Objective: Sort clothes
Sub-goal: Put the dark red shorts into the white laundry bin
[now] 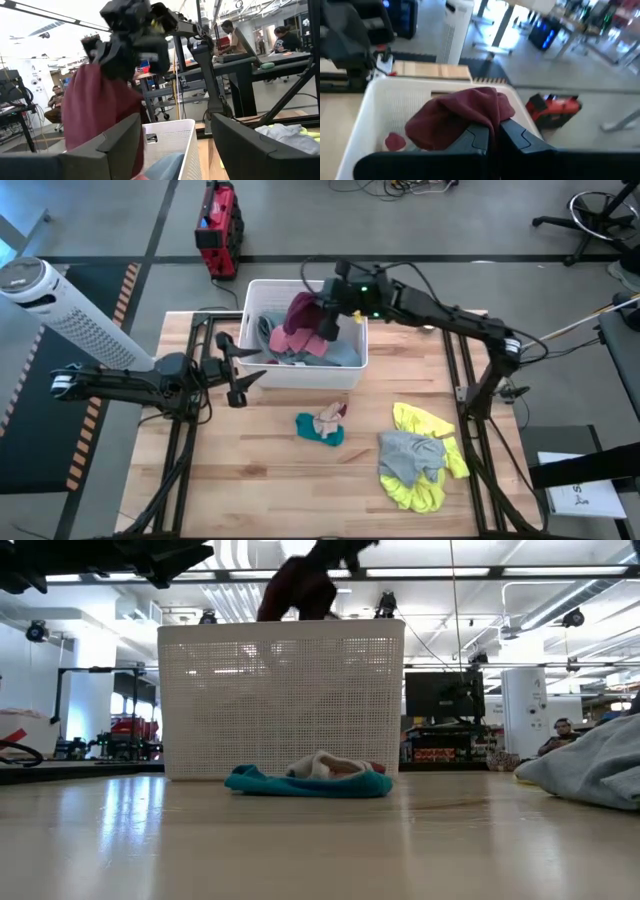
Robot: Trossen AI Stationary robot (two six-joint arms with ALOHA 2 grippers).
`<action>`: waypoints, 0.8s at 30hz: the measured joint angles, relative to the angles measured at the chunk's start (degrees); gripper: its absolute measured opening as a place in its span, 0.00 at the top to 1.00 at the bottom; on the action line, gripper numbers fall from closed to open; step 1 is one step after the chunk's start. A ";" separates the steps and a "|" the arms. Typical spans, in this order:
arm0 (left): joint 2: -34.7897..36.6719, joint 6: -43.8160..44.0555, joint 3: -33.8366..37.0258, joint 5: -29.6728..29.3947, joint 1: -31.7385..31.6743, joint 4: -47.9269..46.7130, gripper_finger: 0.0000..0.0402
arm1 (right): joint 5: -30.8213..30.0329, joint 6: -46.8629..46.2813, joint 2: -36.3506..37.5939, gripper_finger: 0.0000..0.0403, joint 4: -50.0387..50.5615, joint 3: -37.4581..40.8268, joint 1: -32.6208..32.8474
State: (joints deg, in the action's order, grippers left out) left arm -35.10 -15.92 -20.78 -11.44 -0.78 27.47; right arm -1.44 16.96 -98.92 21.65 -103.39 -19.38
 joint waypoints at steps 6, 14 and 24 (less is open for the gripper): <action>-2.27 3.46 -0.02 0.02 0.00 -0.05 0.44 | 0.05 -2.66 -5.03 0.97 4.36 -1.02 -1.01; -4.96 3.48 -0.02 0.02 0.00 0.51 0.41 | -0.34 -3.34 -8.03 0.72 10.43 -7.43 -1.01; -4.95 3.17 -0.02 0.02 0.00 0.96 0.37 | -1.11 2.15 0.04 0.50 17.62 -9.23 1.66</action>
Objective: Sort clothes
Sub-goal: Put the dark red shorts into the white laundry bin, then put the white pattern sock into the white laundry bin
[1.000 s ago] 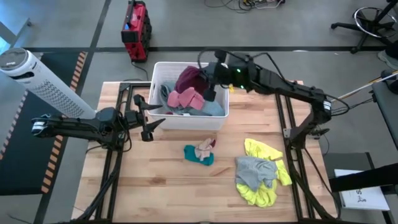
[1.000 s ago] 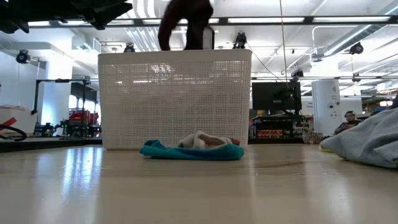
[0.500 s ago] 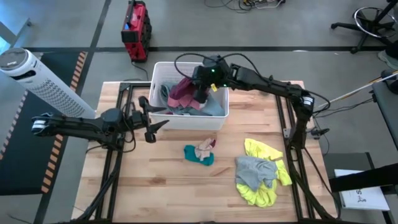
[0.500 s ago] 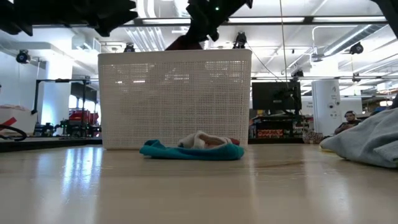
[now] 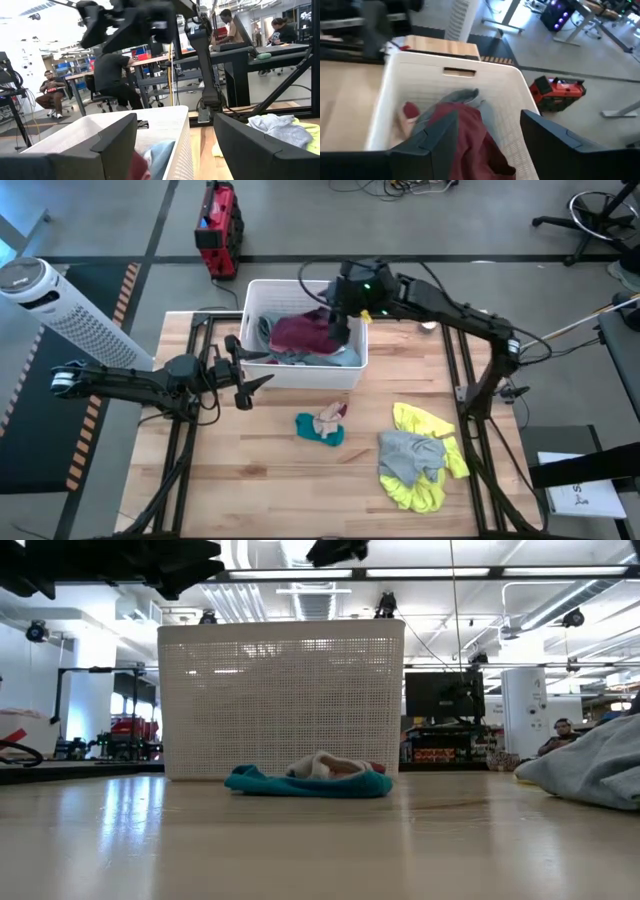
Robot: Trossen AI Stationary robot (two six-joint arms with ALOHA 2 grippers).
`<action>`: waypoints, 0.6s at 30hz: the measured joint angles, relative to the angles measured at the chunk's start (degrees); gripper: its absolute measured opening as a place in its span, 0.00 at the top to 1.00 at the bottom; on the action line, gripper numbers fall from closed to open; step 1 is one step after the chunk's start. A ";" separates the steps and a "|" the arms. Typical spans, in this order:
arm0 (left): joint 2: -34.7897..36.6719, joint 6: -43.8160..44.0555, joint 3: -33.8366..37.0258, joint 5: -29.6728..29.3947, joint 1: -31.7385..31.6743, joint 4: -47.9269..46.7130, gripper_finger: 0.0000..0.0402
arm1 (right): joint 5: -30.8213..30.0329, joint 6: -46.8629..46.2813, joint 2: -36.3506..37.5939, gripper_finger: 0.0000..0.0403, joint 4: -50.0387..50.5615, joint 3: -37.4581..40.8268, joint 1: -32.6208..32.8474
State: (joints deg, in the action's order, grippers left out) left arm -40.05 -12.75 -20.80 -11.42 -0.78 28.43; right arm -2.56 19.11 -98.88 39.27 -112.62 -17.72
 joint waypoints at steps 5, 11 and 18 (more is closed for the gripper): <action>-0.02 -0.24 0.00 0.00 0.00 -0.04 0.39 | 0.01 -0.20 7.35 0.53 0.04 8.13 3.56; 0.00 -0.24 0.00 0.00 0.00 -0.11 0.41 | 3.45 -3.14 15.56 0.59 -1.03 23.51 9.62; 0.02 -0.24 0.00 0.00 0.00 -0.09 0.42 | 4.32 -9.55 23.73 0.60 -14.21 45.43 17.15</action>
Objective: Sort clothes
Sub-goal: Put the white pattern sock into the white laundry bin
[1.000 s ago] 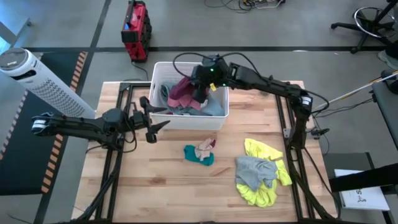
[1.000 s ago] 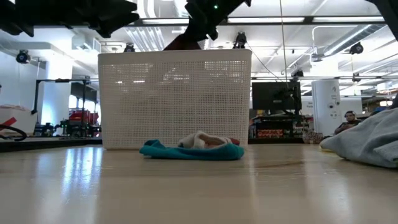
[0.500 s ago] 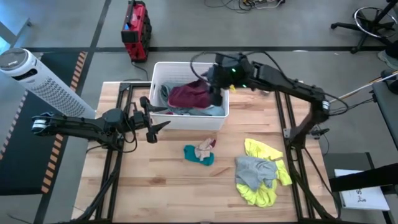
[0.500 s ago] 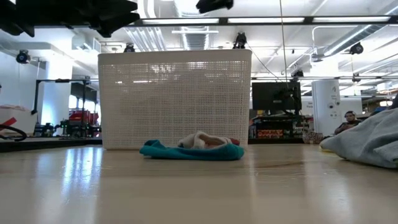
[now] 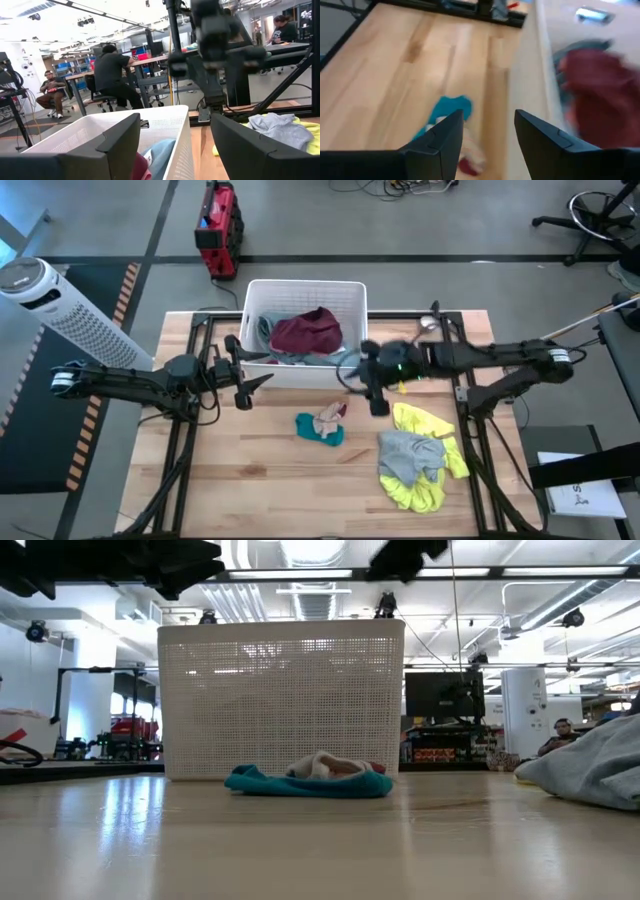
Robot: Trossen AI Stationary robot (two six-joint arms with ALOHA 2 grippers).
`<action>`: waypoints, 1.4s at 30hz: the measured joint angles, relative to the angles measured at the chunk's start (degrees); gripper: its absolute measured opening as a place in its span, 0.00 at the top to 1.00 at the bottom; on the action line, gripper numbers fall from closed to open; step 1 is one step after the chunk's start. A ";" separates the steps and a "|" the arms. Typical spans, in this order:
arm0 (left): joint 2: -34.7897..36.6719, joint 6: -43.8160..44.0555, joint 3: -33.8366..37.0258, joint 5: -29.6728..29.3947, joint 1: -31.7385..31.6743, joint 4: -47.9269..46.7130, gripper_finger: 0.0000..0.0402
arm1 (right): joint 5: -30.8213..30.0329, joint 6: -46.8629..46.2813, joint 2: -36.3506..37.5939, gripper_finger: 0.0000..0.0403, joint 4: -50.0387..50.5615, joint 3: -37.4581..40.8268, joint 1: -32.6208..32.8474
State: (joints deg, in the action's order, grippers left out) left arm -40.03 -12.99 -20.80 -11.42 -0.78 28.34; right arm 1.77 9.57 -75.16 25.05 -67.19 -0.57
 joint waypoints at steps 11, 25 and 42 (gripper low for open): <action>-0.02 0.00 -0.02 0.00 0.00 0.09 0.40 | -0.15 -8.76 -4.20 0.60 -20.16 20.01 5.50; -0.28 0.00 -0.02 -0.02 0.00 -0.13 0.44 | -3.64 -7.11 -23.12 0.48 -23.51 15.20 5.57; -0.33 0.00 -0.02 -0.02 -0.02 -0.03 0.42 | 0.03 -2.95 -25.11 0.49 -21.57 13.91 1.90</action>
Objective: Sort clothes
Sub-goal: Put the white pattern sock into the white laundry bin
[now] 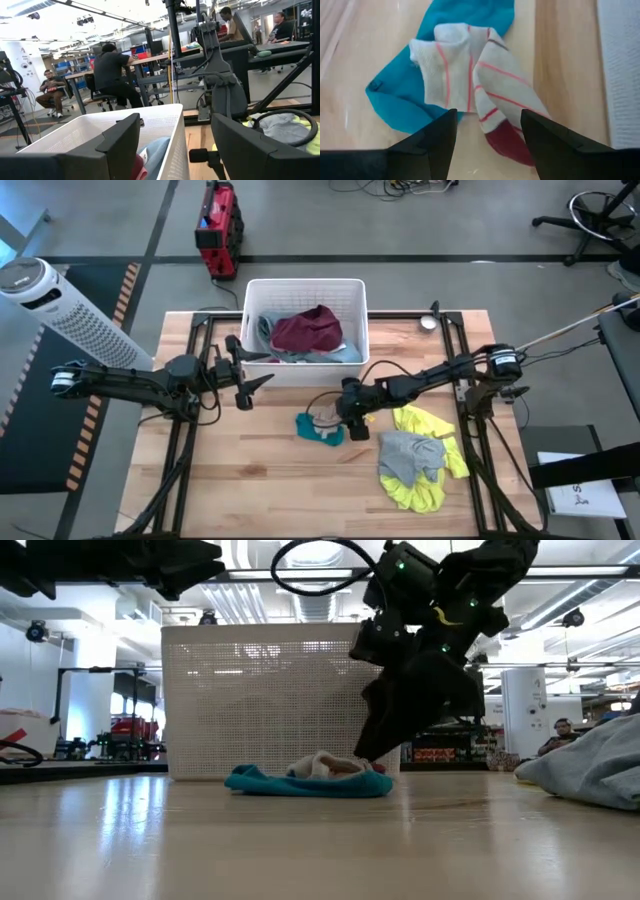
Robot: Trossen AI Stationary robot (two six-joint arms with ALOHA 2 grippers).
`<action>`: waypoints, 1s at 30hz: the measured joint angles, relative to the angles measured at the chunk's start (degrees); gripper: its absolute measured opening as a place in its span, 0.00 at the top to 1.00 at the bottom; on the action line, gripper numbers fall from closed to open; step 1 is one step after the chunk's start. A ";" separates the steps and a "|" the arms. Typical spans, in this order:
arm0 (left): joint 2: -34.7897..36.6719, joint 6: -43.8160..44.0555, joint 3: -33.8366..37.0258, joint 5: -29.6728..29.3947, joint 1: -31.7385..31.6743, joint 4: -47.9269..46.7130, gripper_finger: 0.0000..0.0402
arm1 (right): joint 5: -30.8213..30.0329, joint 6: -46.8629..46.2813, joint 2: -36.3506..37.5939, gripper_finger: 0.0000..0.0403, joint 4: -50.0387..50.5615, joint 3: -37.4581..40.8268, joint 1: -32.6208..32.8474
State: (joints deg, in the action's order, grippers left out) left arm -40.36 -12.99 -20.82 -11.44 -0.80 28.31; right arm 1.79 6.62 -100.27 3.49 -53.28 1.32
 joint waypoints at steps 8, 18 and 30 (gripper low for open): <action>0.00 0.00 0.00 0.00 0.01 0.00 0.46 | -0.91 -0.47 -4.29 0.59 -0.45 -0.03 -0.35; 0.00 0.00 0.00 0.00 0.01 -0.01 0.45 | -0.39 1.88 -0.02 0.98 11.60 -5.96 -0.30; -0.02 0.00 0.00 0.00 0.00 -0.85 0.49 | -0.30 9.17 5.86 0.99 27.01 -24.24 -0.09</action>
State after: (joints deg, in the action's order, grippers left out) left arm -40.38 -12.99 -20.82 -11.44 -0.79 27.46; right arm 1.50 15.78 -94.41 30.49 -77.52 1.23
